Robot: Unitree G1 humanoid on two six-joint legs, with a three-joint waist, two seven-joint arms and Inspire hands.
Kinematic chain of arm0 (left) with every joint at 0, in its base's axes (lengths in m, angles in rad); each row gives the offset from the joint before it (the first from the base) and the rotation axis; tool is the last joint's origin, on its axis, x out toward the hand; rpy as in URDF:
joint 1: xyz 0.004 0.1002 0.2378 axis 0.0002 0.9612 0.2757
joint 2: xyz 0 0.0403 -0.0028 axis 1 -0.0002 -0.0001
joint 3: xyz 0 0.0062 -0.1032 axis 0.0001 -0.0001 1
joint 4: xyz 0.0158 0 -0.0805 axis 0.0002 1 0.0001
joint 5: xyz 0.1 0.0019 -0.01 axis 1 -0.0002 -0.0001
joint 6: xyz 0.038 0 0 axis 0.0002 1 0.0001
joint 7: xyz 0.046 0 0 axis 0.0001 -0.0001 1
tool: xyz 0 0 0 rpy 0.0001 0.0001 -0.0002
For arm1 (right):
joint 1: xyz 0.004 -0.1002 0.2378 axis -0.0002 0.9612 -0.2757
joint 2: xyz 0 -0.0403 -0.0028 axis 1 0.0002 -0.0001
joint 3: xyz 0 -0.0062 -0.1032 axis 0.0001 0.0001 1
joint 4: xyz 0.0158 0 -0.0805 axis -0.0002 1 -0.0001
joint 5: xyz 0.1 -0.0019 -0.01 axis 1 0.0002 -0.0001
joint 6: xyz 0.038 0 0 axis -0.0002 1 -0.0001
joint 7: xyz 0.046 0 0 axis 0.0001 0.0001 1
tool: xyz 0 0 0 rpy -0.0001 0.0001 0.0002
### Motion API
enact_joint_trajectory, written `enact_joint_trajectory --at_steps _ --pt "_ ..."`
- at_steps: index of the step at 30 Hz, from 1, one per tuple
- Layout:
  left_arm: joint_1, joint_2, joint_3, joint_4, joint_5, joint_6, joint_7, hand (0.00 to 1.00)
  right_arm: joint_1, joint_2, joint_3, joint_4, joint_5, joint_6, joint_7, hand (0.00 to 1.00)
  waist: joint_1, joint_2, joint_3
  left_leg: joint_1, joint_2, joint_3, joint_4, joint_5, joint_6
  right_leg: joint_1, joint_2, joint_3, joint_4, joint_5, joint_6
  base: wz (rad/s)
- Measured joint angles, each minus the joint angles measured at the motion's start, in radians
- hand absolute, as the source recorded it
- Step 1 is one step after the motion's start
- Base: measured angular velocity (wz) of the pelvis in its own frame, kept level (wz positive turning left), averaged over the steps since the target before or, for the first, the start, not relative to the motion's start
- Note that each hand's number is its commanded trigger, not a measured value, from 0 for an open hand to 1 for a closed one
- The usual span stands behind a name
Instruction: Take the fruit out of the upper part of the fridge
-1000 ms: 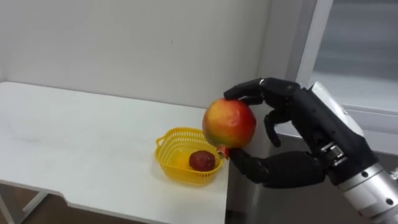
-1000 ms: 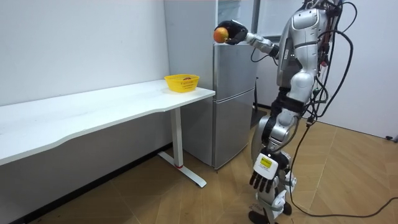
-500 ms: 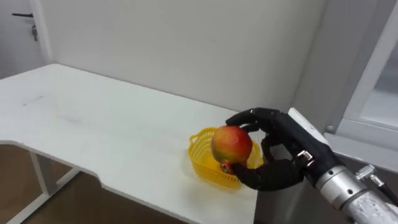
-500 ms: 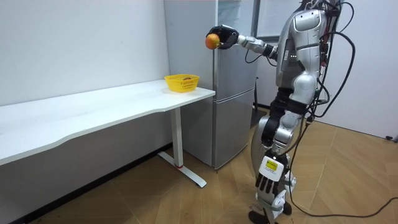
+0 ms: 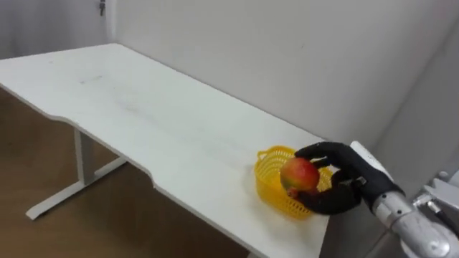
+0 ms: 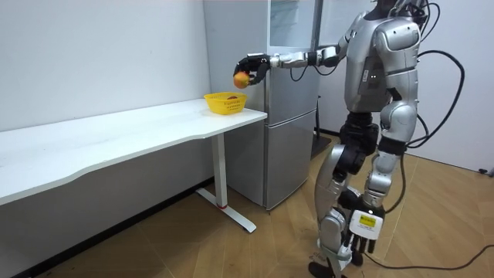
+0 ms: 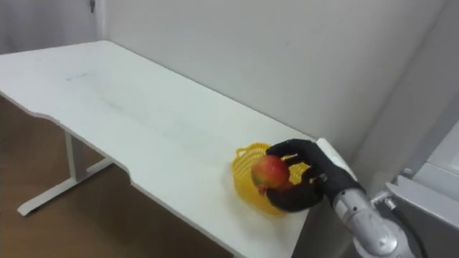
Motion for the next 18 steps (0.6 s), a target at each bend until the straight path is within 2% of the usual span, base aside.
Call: enact_joint_trajectory --at_steps 1,4,6,10,16,17,18 --pt "-0.002 0.012 -0.002 -0.006 -0.005 0.001 0.001 0.0 -0.013 -0.002 0.001 0.022 0.008 -0.002 -0.032 1.0 0.001 -0.004 0.0057 -0.015 -0.001 -0.007 0.008 -0.001 -0.001 -0.008 0.002 0.0 0.0 0.0 0.0 0.17" --pt "-0.016 0.038 -0.026 -0.019 -0.039 0.002 0.009 0.0 -0.054 -0.013 0.025 0.096 0.038 -0.002 -0.103 1.0 0.006 -0.025 0.0056 -0.071 0.0 -0.018 0.037 -0.002 -0.003 -0.052 0.004 -0.019 0.011 0.001 -0.001 0.12" --pt "-0.033 0.044 -0.047 -0.024 -0.057 0.001 0.024 0.0 -0.079 -0.034 0.065 0.158 0.053 -0.001 -0.142 1.0 0.015 -0.031 0.0111 -0.102 0.0 -0.022 0.053 -0.002 -0.003 -0.077 0.004 -0.028 0.019 0.003 -0.004 0.07" --pt "-0.046 0.056 -0.068 -0.023 -0.087 0.001 0.045 0.0 -0.098 -0.035 0.087 0.215 0.081 -0.001 -0.198 1.0 0.019 -0.038 0.0155 -0.146 -0.001 -0.023 0.067 -0.002 -0.003 -0.114 0.007 -0.045 0.02 0.006 -0.009 0.0" --pt "-0.045 0.075 -0.09 -0.025 -0.088 0.005 0.075 0.0 -0.197 -0.04 0.1 0.348 0.119 0.022 -0.317 1.0 0.015 -0.038 0.0165 -0.204 0.003 -0.023 0.081 -0.002 -0.003 -0.17 0.007 -0.046 0.03 0.009 -0.014 0.01" --pt "-0.046 0.077 -0.105 -0.024 -0.088 0.005 0.085 0.0 -0.214 -0.04 0.1 0.363 0.12 0.022 -0.335 0.58 0.011 -0.037 0.0173 -0.205 0.004 -0.021 0.082 -0.002 -0.003 -0.173 0.004 -0.045 0.031 0.009 -0.014 0.1" --pt "-0.046 0.076 -0.108 -0.024 -0.088 0.006 0.09 0.0 -0.221 -0.04 0.1 0.37 0.12 0.022 -0.342 0.0 0.01 -0.036 0.0179 -0.205 0.004 -0.02 0.082 -0.001 -0.003 -0.173 0.004 -0.045 0.032 0.009 -0.014 0.09"
